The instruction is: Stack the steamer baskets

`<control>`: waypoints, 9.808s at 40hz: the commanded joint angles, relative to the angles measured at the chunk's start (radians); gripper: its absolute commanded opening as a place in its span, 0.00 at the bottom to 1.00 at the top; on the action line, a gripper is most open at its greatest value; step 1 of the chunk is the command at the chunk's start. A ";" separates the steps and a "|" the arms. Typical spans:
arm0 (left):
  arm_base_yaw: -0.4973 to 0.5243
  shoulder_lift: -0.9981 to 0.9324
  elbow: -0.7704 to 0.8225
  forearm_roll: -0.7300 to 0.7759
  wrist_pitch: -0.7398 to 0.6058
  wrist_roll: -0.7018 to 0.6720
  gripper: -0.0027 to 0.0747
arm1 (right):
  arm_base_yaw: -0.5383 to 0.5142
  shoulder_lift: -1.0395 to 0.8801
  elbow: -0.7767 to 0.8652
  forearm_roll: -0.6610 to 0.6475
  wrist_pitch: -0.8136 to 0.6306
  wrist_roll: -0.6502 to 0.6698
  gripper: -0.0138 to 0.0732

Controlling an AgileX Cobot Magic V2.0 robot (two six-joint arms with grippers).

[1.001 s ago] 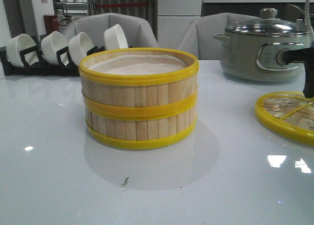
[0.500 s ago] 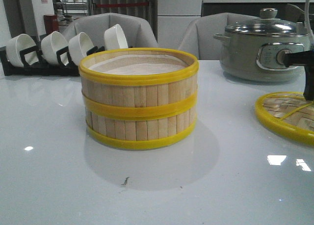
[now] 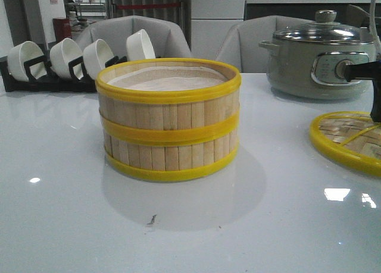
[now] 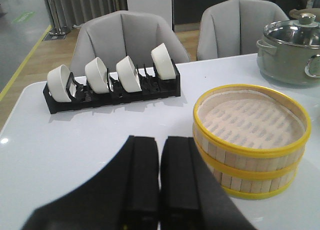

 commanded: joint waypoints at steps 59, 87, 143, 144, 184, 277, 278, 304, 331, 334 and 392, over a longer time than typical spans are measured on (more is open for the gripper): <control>0.001 0.014 -0.027 0.002 -0.078 -0.008 0.17 | 0.624 0.093 -0.775 0.063 0.263 -0.051 0.22; 0.001 0.014 -0.027 0.002 -0.078 -0.008 0.17 | 0.641 0.108 -0.775 0.069 0.249 -0.069 0.22; 0.001 0.014 -0.027 0.002 -0.078 -0.008 0.17 | 0.618 0.027 -0.773 0.075 0.214 -0.069 0.64; 0.001 0.014 -0.027 0.002 -0.078 -0.008 0.17 | 0.614 0.012 -0.769 0.075 0.209 -0.069 0.64; 0.001 0.014 -0.027 0.002 -0.078 -0.008 0.17 | 0.016 -1.423 0.826 0.075 -0.295 -0.069 0.52; 0.011 0.011 0.003 0.003 -0.189 -0.046 0.17 | 0.026 -1.677 1.170 0.079 -0.444 -0.069 0.22; 0.022 0.010 0.016 -0.005 -0.218 -0.046 0.17 | 0.026 -1.677 1.170 0.079 -0.445 -0.069 0.22; 0.273 -0.307 0.686 -0.179 -0.680 -0.046 0.17 | 0.026 -1.677 1.170 0.079 -0.445 -0.069 0.22; 0.326 -0.421 0.789 -0.184 -0.658 -0.046 0.17 | 0.026 -1.677 1.170 0.079 -0.445 -0.069 0.22; 0.326 -0.417 0.789 -0.184 -0.658 -0.046 0.17 | 0.026 -1.677 1.170 0.079 -0.445 -0.069 0.22; 0.328 -0.421 0.791 0.040 -0.667 -0.167 0.17 | 0.026 -1.677 1.170 0.079 -0.445 -0.069 0.22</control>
